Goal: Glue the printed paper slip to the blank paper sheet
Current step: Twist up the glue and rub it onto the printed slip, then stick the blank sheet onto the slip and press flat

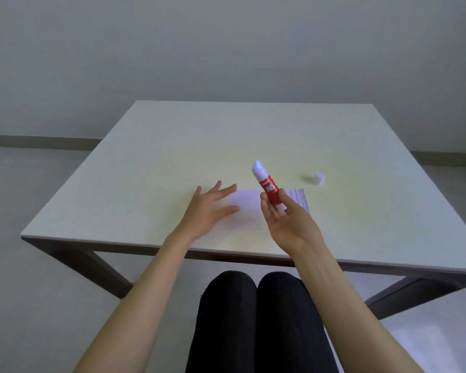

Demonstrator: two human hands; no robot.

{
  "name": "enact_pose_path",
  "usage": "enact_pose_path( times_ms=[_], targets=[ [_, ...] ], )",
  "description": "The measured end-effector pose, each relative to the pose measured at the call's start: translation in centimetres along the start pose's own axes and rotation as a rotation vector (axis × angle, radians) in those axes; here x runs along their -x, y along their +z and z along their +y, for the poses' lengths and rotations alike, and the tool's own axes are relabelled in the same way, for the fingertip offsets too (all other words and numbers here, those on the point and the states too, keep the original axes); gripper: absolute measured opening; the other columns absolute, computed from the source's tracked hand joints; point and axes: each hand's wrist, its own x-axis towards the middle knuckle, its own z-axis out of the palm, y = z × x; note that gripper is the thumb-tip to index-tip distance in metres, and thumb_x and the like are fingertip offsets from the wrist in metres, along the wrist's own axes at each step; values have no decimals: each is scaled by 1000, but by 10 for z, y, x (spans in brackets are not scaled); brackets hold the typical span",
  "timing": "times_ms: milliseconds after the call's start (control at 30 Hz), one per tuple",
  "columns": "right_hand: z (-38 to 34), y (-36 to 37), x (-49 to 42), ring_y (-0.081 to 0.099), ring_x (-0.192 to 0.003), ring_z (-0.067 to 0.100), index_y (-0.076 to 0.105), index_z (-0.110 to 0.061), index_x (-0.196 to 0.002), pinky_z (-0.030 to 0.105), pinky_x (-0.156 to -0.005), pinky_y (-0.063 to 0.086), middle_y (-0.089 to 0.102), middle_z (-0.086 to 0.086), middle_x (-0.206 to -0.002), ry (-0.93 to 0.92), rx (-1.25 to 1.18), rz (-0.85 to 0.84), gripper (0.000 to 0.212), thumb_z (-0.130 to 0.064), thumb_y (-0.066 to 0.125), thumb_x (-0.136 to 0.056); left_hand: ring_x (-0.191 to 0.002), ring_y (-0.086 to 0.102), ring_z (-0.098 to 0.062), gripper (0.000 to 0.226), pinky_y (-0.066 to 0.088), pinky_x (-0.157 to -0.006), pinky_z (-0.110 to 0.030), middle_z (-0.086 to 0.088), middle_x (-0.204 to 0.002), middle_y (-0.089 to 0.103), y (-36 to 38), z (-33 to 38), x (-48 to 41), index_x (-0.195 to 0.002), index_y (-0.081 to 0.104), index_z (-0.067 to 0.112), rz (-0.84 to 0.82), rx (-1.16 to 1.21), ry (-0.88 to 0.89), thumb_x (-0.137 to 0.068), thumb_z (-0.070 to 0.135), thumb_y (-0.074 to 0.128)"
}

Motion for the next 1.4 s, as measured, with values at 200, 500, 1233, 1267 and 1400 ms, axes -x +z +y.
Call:
enact_pose_path(
  times_ms=[200, 500, 1233, 1267, 1400],
  targets=[
    [16, 6, 4, 60, -73, 14, 63, -7, -98, 22, -66, 49, 67, 4, -87, 67, 99, 6, 15, -20, 56, -94, -93, 64, 12, 11, 42, -88, -12, 29, -85, 72, 32, 64, 14, -83, 74, 37, 404, 368, -1, -73, 42, 72],
    [6, -16, 16, 72, -80, 19, 56, -17, -122, 25, -63, 53, 73, 2, -107, -260, 762, -29, 35, -19, 64, -88, -69, 62, 1, 17, 38, -58, -17, 19, -73, 72, -32, 59, -37, -70, 74, 28, 621, 68, -89, -75, 42, 66],
    [48, -20, -15, 46, -110, 23, 57, -15, -123, 30, -89, 37, 50, 2, -125, -797, 2309, -157, 37, -36, 46, -95, -59, 57, -5, 28, 38, -55, -21, 6, -56, 70, -21, 12, -68, -56, 66, 16, 527, -63, -170, -78, 30, 55],
    [49, -22, -15, 46, -108, 24, 57, -14, -121, 31, -89, 36, 50, 3, -123, -819, 2365, -163, 39, -41, 46, -94, -59, 58, -4, 27, 38, -55, -21, 6, -56, 70, -21, 12, -68, -56, 66, 16, 528, -59, -171, -77, 30, 55],
    [52, -23, -5, 52, -95, 27, 65, -9, -103, 36, -81, 40, 59, 4, -104, -954, 2454, -197, 60, -62, 46, -83, -63, 60, -3, 21, 42, -59, -27, 7, -63, 72, -20, 8, -69, -62, 69, 19, 531, -56, -180, -76, 32, 60]
  ],
)
